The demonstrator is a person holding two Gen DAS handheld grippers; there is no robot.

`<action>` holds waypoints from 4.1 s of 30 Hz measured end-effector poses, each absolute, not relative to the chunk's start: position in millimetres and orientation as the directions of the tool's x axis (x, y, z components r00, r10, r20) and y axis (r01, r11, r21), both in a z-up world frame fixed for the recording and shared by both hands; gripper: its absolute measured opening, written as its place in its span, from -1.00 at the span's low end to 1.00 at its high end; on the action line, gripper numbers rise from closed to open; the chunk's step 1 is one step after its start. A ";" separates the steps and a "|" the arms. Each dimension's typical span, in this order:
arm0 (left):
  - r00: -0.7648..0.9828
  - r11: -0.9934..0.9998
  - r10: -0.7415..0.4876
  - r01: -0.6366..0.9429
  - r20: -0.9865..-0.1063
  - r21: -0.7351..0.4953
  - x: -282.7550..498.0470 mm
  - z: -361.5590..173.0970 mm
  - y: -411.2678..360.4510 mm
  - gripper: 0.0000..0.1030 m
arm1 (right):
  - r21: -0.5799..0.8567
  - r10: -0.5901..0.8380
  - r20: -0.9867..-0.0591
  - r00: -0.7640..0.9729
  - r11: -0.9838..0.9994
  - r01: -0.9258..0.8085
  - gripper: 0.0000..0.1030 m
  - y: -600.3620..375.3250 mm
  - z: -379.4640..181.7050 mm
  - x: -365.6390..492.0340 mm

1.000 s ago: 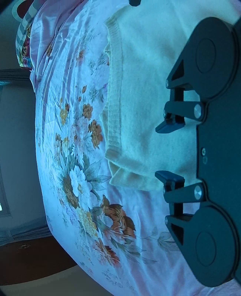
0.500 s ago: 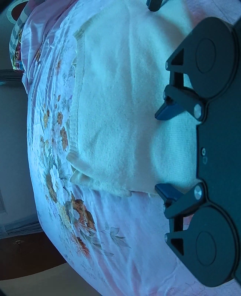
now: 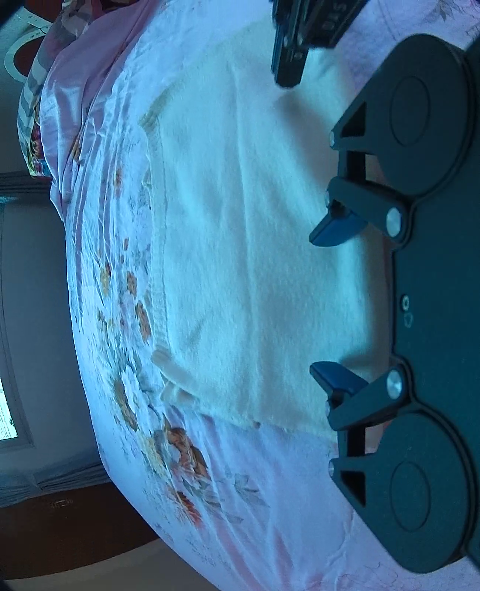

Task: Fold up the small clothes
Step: 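Open both grippers and smooth the folded sweater flat, then grasp the folded sweater's side edge with the left gripper and fold it inward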

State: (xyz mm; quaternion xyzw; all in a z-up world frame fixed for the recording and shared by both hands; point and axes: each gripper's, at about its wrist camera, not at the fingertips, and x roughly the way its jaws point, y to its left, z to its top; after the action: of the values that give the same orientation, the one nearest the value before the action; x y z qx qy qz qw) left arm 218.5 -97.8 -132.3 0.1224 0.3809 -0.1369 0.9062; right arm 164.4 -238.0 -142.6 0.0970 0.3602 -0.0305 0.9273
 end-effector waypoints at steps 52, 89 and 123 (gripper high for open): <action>0.569 0.993 0.059 0.054 -0.820 0.108 220.3 -147.1 -92.4 0.71 | 0.233 0.093 -0.711 0.697 0.966 0.109 -0.93 -294.8 -157.2 119.0; 0.620 0.967 -0.160 0.255 -0.768 0.005 287.1 -150.7 -60.6 0.67 | 0.148 -0.043 -0.711 0.702 0.967 0.209 -0.94 -276.0 -172.1 185.2; 0.486 0.881 -0.471 0.226 -0.736 -0.415 353.8 -156.9 2.2 -0.23 | 0.196 -0.022 -0.683 0.730 0.957 0.212 -0.93 -278.6 -172.9 179.0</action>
State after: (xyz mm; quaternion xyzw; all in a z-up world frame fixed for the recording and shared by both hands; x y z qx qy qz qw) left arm 353.8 2.2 -156.9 -0.1322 0.4637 -0.2046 0.8519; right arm 179.0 -278.6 -172.9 0.1316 0.3617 -0.0635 0.9208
